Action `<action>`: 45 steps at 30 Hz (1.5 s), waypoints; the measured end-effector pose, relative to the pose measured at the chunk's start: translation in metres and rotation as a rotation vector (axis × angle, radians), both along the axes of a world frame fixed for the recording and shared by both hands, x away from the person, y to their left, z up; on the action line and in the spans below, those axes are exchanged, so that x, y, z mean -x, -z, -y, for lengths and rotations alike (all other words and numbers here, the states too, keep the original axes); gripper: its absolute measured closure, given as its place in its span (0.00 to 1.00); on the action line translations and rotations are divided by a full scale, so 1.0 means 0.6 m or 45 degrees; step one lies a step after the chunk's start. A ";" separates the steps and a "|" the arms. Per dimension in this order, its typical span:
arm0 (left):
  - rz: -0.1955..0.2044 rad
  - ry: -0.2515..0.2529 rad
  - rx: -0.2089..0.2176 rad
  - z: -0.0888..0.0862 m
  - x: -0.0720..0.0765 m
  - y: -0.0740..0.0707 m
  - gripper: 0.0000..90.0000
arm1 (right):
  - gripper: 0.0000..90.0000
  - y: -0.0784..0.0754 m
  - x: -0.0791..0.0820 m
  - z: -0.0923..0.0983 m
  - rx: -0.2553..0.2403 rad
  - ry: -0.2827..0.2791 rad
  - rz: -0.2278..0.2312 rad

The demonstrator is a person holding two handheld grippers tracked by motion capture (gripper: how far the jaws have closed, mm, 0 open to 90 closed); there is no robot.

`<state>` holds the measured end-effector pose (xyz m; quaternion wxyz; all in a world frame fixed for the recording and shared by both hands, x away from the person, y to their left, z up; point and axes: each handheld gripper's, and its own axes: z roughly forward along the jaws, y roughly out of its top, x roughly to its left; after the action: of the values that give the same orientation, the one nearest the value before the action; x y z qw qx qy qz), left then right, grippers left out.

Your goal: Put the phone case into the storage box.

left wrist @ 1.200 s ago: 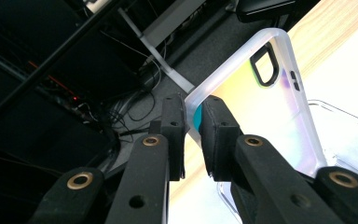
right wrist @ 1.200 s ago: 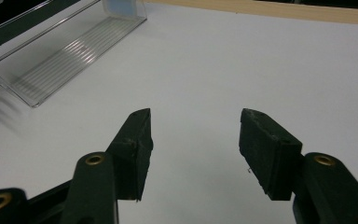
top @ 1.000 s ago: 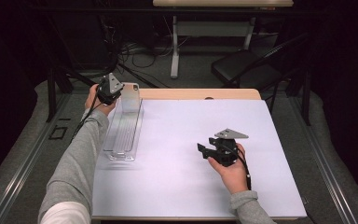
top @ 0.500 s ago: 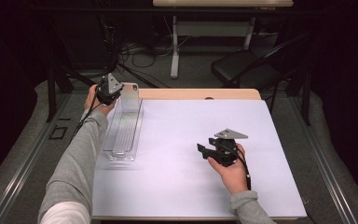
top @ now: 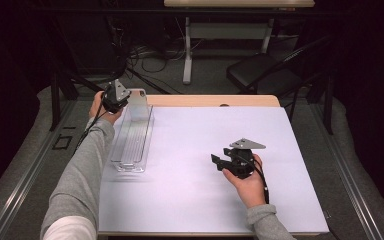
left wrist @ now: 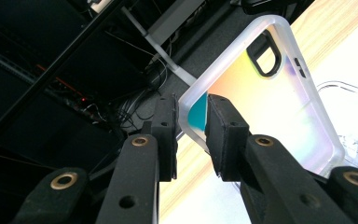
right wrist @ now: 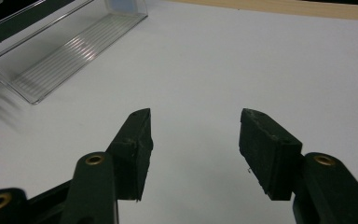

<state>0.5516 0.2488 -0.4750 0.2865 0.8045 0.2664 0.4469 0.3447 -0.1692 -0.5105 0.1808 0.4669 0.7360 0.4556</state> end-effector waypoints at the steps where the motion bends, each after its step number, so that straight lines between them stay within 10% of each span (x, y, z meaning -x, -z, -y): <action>1: 0.000 -0.004 -0.005 0.000 0.000 0.000 0.82 | 0.49 0.000 0.000 0.000 0.000 -0.002 0.000; 45: -0.046 -0.090 0.031 0.000 0.005 -0.007 0.47 | 0.44 0.001 -0.001 -0.003 -0.003 -0.005 0.007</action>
<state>0.5483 0.2489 -0.4711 0.2755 0.7991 0.3051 0.4388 0.3455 -0.1676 -0.5110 0.1813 0.4646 0.7359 0.4579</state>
